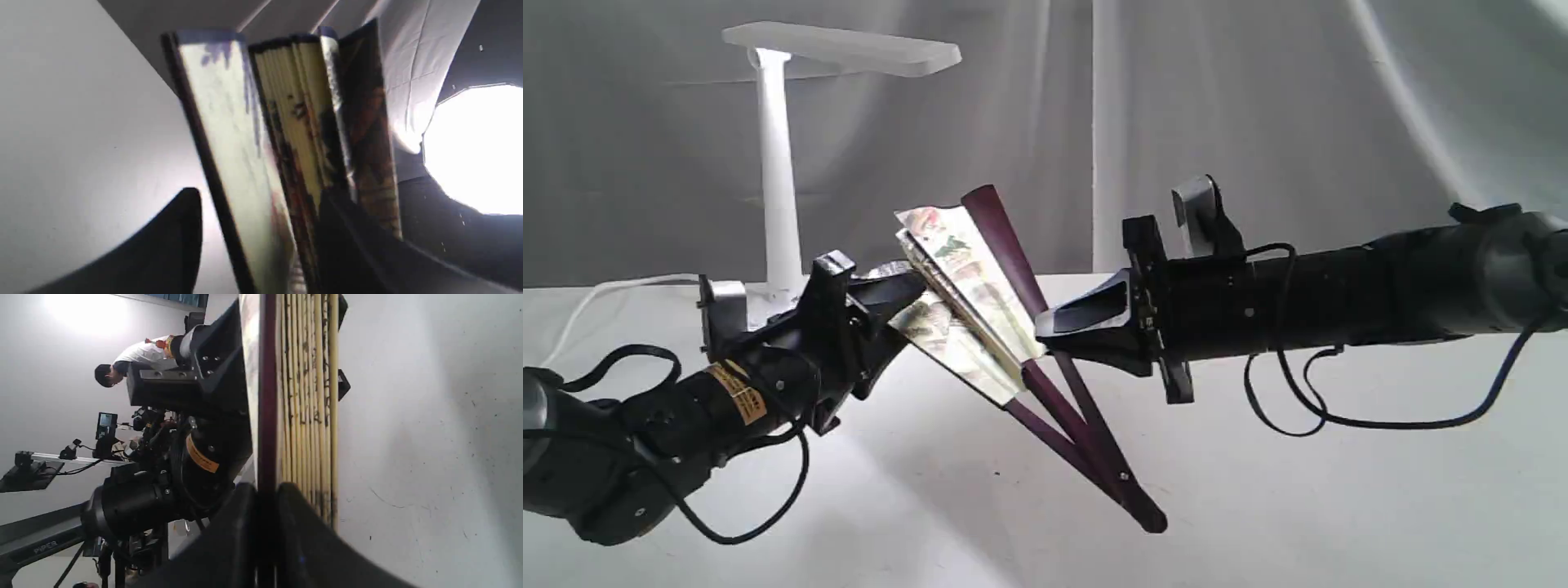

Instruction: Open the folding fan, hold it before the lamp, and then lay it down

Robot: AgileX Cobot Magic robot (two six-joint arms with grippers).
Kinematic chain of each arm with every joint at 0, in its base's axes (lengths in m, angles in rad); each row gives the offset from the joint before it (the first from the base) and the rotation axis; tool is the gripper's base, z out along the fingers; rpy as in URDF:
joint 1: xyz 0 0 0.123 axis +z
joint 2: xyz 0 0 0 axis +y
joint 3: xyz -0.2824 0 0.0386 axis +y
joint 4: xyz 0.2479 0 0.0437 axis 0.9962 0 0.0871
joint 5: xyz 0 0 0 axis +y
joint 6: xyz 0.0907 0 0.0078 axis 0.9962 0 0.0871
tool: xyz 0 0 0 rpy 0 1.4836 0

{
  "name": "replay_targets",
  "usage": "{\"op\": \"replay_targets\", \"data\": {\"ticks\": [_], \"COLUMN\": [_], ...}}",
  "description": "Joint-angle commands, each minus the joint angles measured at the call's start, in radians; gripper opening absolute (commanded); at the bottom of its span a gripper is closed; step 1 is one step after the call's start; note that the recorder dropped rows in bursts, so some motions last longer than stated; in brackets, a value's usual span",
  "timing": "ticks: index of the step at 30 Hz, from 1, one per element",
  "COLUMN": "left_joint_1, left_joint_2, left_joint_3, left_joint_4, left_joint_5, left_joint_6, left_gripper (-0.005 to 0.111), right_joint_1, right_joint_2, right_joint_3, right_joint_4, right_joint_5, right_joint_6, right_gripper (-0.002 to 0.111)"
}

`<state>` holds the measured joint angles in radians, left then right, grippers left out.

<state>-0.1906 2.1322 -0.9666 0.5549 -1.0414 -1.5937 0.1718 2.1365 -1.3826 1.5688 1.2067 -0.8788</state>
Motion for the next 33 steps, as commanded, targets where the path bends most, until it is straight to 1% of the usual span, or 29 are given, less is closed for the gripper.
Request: {"op": "replay_targets", "data": {"ticks": [1,5,11,13,18,20,23,25,33], "left_joint_1": [0.0,0.0,0.0,0.0,0.0,0.0,0.0,0.0,0.0], "left_joint_2": [-0.013,-0.013,-0.013,-0.013,-0.013,-0.013,-0.013,-0.013,-0.013], "left_joint_3": [-0.003,-0.003,-0.003,-0.003,-0.003,-0.003,-0.003,-0.003,-0.003], "left_joint_4": [0.011,0.013,0.015,0.011,-0.009,-0.02,-0.022,-0.022,-0.037], "left_joint_5": [0.02,0.02,0.02,0.02,0.02,0.02,0.022,0.026,0.026], "left_joint_6": [-0.006,-0.006,-0.003,-0.003,-0.038,-0.078,-0.083,-0.083,-0.083], "left_gripper": [0.04,0.026,0.012,0.01,0.011,0.015,0.023,0.026,0.031], "right_joint_1": [0.004,0.005,0.005,0.008,0.019,0.027,0.038,0.044,0.049], "right_joint_2": [-0.015,-0.015,-0.015,-0.015,-0.015,-0.015,-0.015,-0.015,-0.015], "right_joint_3": [0.001,0.001,0.001,0.001,0.001,0.001,0.001,0.001,0.001], "right_joint_4": [0.02,0.02,0.02,0.023,0.069,0.067,0.066,0.076,0.08], "right_joint_5": [0.014,0.014,0.014,0.014,0.014,0.014,0.014,0.014,0.014], "right_joint_6": [-0.018,-0.023,-0.025,-0.025,-0.028,-0.028,-0.028,-0.028,-0.028], "right_gripper": [0.0,0.0,0.0,0.0,0.0,0.0,0.0,0.0,0.0]}}
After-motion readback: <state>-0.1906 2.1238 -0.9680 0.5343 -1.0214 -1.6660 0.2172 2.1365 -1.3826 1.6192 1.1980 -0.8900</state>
